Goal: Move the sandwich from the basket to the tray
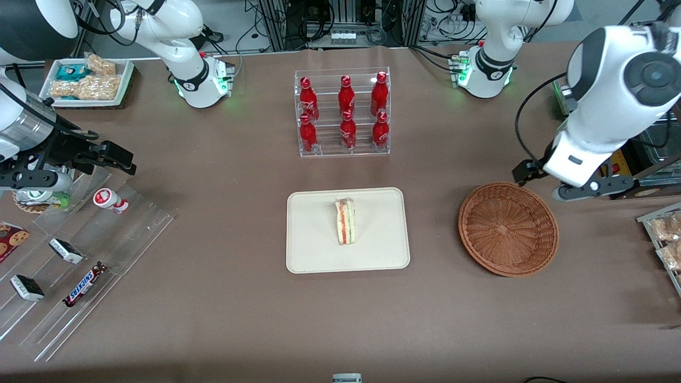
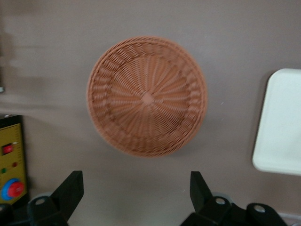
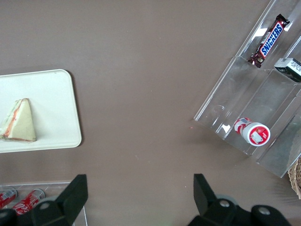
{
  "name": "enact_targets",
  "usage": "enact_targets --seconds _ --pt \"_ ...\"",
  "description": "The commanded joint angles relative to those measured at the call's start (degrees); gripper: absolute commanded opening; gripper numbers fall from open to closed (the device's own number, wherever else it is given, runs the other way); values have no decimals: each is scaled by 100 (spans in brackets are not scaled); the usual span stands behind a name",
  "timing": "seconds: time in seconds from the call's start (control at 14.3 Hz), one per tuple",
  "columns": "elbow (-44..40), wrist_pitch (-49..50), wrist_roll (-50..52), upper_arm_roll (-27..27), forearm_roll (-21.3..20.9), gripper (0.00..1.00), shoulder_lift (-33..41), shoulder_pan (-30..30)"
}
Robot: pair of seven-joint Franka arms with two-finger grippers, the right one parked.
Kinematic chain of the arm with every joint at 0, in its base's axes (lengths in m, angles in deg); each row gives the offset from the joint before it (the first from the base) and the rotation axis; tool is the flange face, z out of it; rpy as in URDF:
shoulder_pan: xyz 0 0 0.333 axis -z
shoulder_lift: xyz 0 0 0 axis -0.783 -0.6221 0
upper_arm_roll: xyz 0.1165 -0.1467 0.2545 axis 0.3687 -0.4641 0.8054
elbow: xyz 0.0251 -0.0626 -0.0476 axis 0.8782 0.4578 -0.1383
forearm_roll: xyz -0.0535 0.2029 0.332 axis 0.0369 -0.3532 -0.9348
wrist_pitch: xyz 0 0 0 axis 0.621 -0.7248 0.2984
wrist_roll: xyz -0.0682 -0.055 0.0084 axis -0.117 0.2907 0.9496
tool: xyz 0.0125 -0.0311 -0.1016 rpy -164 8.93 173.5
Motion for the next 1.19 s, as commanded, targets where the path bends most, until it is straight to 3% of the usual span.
enact_targets --seconds 0.0,0.42,1.12 --pt "60 385 -993 -60 384 100 480 -478" --pt "-767 1221 -2745 378 465 100 455 -576" --pt "-741 1125 -2746 458 649 100 428 -567"
